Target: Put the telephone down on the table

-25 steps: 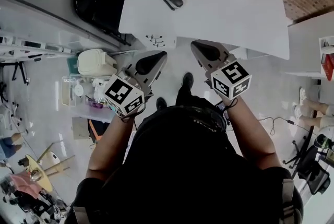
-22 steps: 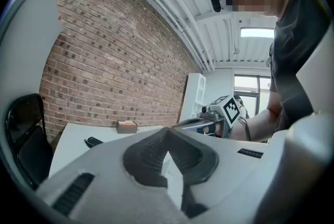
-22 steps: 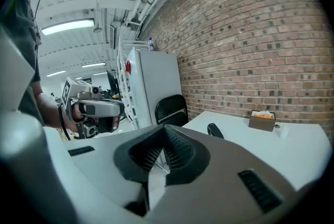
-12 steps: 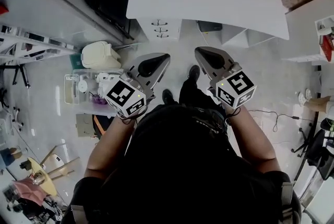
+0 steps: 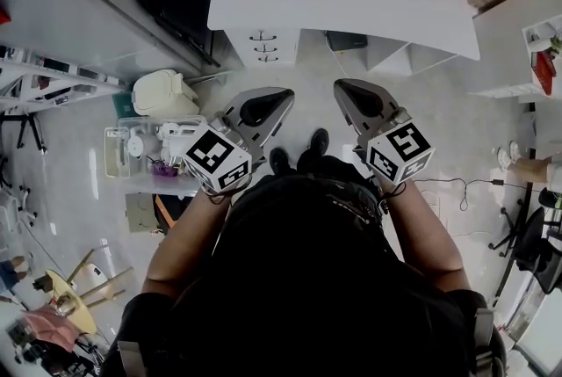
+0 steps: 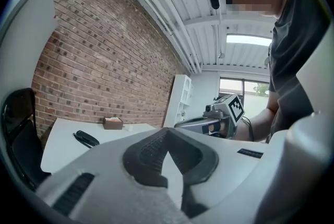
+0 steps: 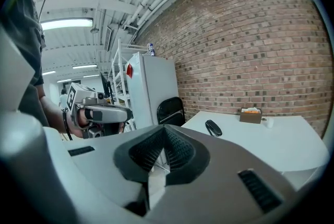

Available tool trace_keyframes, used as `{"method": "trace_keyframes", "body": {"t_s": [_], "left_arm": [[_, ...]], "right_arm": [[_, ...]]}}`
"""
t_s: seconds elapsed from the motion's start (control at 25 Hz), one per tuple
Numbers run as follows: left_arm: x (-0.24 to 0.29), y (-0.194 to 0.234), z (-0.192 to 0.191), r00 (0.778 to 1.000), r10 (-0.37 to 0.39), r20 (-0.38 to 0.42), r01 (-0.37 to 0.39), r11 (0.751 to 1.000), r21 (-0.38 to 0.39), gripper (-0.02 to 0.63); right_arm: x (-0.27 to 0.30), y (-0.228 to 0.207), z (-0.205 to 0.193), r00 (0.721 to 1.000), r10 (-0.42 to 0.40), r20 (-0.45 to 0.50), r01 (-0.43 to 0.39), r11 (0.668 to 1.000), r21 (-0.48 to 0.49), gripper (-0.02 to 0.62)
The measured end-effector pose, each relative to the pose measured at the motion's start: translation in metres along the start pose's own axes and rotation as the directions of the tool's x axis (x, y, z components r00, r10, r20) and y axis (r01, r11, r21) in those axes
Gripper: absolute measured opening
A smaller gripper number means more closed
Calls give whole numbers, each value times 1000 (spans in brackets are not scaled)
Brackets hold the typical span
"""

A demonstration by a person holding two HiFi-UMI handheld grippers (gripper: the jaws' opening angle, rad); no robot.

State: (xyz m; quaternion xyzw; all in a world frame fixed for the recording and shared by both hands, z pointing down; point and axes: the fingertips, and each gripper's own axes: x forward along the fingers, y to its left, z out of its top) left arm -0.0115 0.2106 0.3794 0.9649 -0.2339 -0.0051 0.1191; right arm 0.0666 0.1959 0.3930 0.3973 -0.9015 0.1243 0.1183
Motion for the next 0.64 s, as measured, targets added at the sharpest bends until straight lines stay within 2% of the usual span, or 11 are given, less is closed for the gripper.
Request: {"method": "trace_keyframes", "body": {"t_s": [0.64], "left_arm": [[-8,11,7,1000,-25,10,25,1000,3,8]], "right_arm": [[16,11,6,1000,-15,1,15,1000,7,14]]}}
